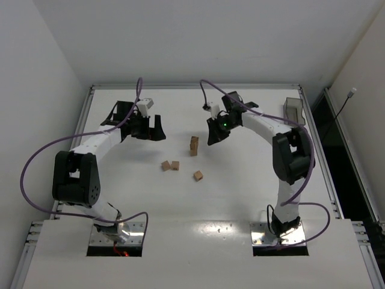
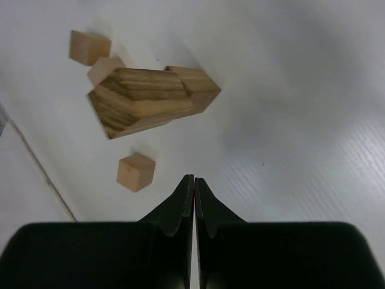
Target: Build the wood block tower
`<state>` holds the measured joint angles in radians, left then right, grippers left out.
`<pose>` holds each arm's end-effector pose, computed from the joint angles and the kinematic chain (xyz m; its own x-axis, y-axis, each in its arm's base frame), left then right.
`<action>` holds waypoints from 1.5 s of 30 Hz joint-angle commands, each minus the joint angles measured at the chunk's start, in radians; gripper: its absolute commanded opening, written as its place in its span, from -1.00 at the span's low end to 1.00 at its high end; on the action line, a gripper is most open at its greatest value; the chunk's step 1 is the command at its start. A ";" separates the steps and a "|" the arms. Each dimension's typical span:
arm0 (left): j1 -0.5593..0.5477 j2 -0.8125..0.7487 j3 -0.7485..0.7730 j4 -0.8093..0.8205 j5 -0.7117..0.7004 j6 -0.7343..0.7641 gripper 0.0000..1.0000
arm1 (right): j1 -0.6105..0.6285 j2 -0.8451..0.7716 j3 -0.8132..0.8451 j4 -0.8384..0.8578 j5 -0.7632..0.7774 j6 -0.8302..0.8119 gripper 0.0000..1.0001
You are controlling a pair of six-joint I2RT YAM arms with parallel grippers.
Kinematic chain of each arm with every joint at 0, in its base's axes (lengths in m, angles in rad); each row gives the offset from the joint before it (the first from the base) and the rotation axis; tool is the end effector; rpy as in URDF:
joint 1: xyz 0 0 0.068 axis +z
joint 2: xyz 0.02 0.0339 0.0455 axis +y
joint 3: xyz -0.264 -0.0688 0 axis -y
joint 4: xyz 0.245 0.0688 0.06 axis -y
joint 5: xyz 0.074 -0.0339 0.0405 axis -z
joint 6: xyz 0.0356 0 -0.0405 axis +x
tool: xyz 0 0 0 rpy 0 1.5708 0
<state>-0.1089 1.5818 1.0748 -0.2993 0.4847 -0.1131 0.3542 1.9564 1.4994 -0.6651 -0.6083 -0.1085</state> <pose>0.3354 -0.0534 0.2348 -0.7599 -0.0174 -0.6498 0.3331 0.8480 -0.4123 0.3779 0.1614 0.2109 -0.7841 -0.3847 -0.4870 -0.6056 0.6458 0.4649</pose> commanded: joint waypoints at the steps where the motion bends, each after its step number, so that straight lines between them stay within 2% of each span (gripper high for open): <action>1: -0.003 -0.037 -0.010 0.051 -0.112 -0.086 0.98 | 0.029 -0.057 -0.080 0.212 0.151 0.257 -1.00; 3: -0.012 -0.037 -0.001 0.042 -0.123 -0.073 0.98 | 0.055 -0.076 -0.106 0.237 0.238 0.344 -1.00; 7: -0.031 -0.037 -0.001 0.032 -0.113 -0.082 0.98 | 0.066 -0.076 -0.117 0.266 0.335 0.418 -1.00; 14: -0.040 -0.016 0.011 0.042 -0.095 -0.082 0.98 | 0.106 -0.033 -0.081 0.285 0.393 0.490 -1.00; 21: -0.040 -0.016 0.002 0.042 -0.095 -0.073 0.98 | 0.126 0.039 -0.041 0.257 0.352 0.500 -1.00; 32: -0.040 -0.016 0.002 0.042 -0.104 -0.073 0.98 | 0.146 0.050 -0.041 0.246 0.343 0.509 -1.00; 40: -0.040 -0.016 0.002 0.042 -0.104 -0.073 0.98 | 0.146 0.068 -0.030 0.226 0.321 0.500 -0.82; 45: -0.040 -0.006 0.011 0.042 -0.104 -0.073 0.98 | 0.146 0.068 -0.048 0.217 0.321 0.490 -0.82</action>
<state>-0.1425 1.5818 1.0660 -0.2821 0.3832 -0.1844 0.4946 2.0136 1.4330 -0.4458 -0.2726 0.3779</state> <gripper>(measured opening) 0.991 0.088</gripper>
